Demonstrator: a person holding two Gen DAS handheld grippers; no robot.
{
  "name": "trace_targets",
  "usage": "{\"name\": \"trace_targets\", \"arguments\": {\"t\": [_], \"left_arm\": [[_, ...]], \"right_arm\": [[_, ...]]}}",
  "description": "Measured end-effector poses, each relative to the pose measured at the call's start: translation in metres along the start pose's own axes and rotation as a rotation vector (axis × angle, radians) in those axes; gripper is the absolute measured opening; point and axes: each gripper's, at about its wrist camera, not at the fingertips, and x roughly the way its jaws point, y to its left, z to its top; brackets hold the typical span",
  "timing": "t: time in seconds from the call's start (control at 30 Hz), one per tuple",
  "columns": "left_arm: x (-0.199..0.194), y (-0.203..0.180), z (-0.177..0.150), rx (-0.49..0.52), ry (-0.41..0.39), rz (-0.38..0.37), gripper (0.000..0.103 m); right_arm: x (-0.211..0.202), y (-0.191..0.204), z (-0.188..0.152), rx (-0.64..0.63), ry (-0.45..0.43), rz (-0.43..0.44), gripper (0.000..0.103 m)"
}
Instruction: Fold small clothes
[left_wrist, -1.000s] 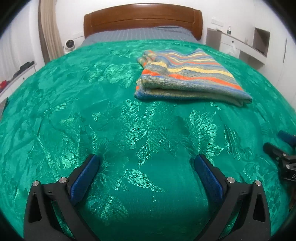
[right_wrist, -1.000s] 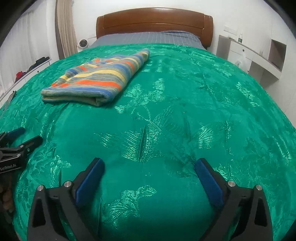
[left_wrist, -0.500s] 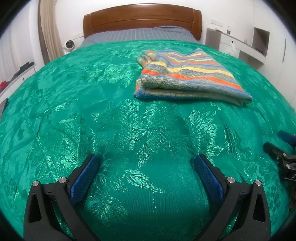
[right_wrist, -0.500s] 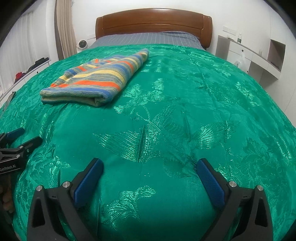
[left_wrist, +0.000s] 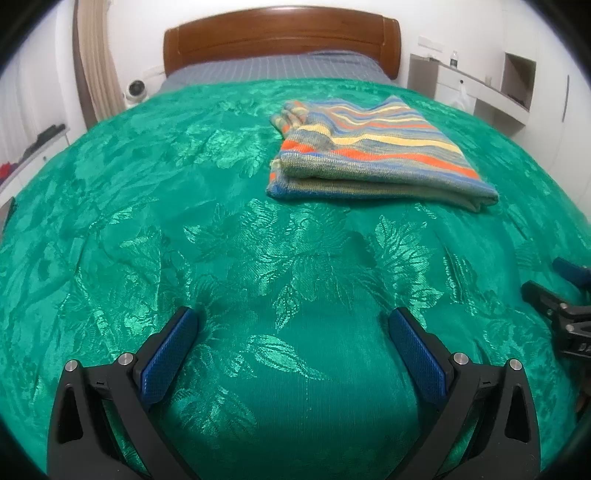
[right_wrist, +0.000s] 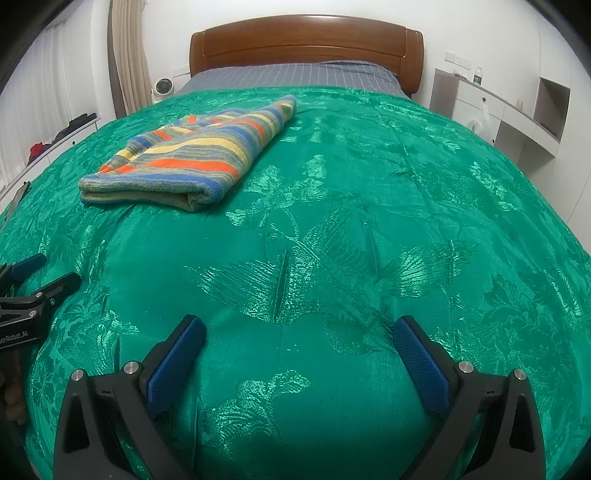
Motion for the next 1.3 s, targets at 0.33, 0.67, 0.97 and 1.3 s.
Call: {"name": "trace_targets", "arguments": {"t": [0.33,0.67,0.97,1.3], "left_arm": [[-0.007,0.018,0.02,0.008,0.102,-0.088,0.102],[-0.004,0.014,0.018,0.024,0.101,-0.071,0.102],[-0.008,0.018,0.027,0.023,0.12,-0.091,0.102],[0.04,0.079,0.153,-0.168,0.093,-0.253,0.102]], "right_arm": [[0.001,0.0,0.0,-0.003,0.013,-0.004,0.102],[0.0,0.001,0.0,-0.003,0.012,-0.008,0.102],[0.0,0.001,0.0,-0.001,0.014,-0.005,0.102],[-0.003,-0.036,0.069,0.233,0.061,0.279,0.1]]}}
